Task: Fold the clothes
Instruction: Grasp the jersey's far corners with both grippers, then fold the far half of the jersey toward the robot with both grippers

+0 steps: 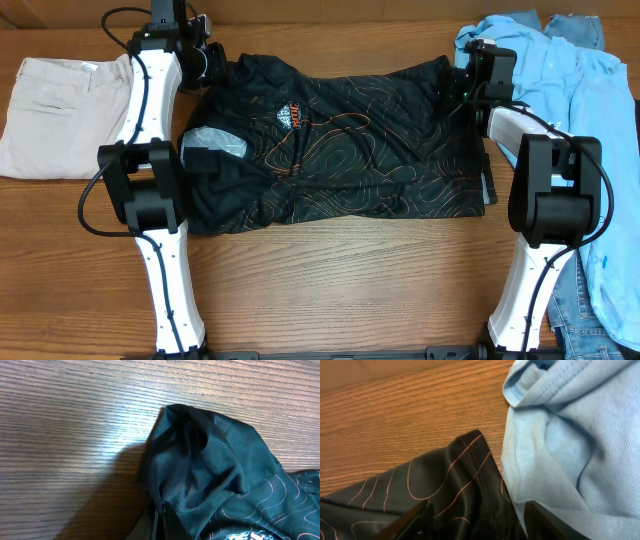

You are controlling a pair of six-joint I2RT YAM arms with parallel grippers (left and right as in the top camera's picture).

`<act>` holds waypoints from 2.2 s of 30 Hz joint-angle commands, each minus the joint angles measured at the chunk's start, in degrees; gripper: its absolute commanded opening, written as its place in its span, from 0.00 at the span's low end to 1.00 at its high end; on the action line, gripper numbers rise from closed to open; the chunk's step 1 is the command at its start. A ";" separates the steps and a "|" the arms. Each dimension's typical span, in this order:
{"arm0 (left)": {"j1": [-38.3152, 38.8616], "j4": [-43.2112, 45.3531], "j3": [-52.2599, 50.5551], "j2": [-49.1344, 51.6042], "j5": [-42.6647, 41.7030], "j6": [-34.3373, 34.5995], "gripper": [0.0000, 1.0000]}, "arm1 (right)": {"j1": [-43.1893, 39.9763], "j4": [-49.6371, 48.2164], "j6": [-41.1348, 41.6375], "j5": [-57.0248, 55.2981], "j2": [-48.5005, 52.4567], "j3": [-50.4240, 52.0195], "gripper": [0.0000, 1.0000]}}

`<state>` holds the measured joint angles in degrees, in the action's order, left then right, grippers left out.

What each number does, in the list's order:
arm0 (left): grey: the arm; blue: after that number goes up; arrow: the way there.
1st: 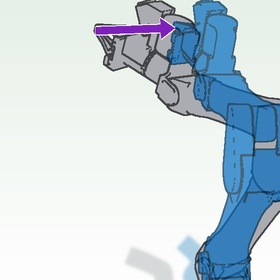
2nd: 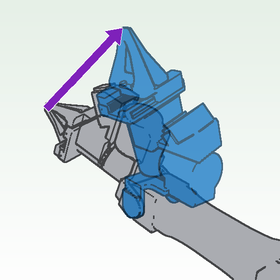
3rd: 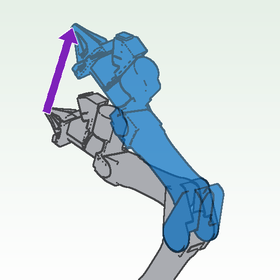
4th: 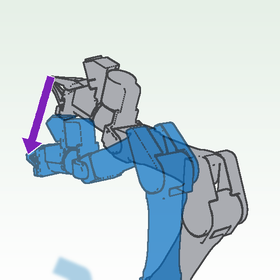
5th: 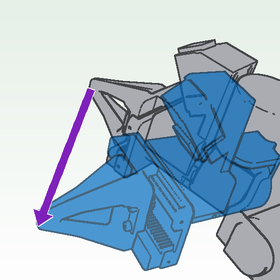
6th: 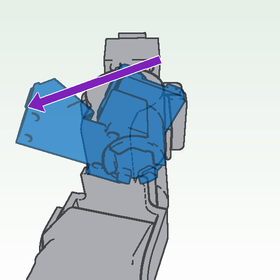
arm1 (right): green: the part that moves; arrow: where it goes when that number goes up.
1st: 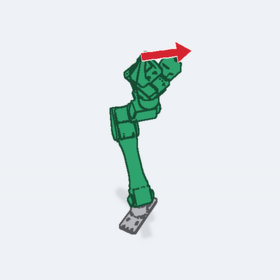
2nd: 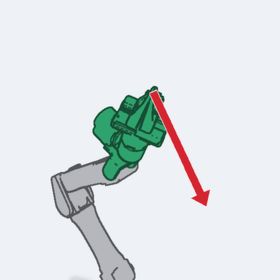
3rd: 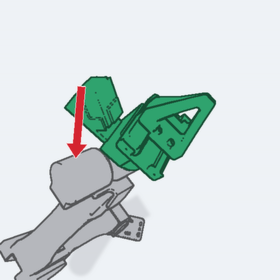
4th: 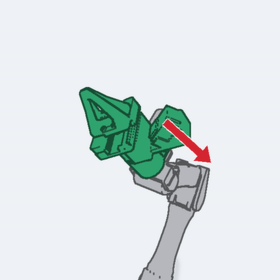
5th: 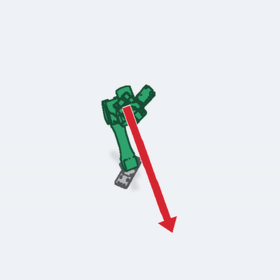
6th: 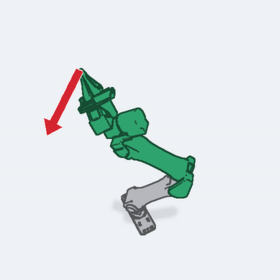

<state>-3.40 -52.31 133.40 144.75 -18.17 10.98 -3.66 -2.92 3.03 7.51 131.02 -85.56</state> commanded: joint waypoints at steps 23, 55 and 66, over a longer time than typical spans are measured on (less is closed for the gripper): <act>0.22 -0.22 0.90 -1.62 0.59 -0.24 0.04 | 2.84 -4.79 -3.65 -2.75 1.18 -0.76 0.56; -0.70 -5.29 1.57 -4.11 -0.42 -0.26 0.04 | 2.56 11.43 -2.86 -9.22 1.09 -12.81 0.04; -1.60 -9.62 1.57 -13.99 -3.87 -2.47 0.04 | 1.99 31.91 -2.86 -9.40 -7.21 -19.21 0.09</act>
<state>-5.04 -60.88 133.58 134.56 -20.80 10.11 -1.21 27.24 0.01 -0.91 128.99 -102.52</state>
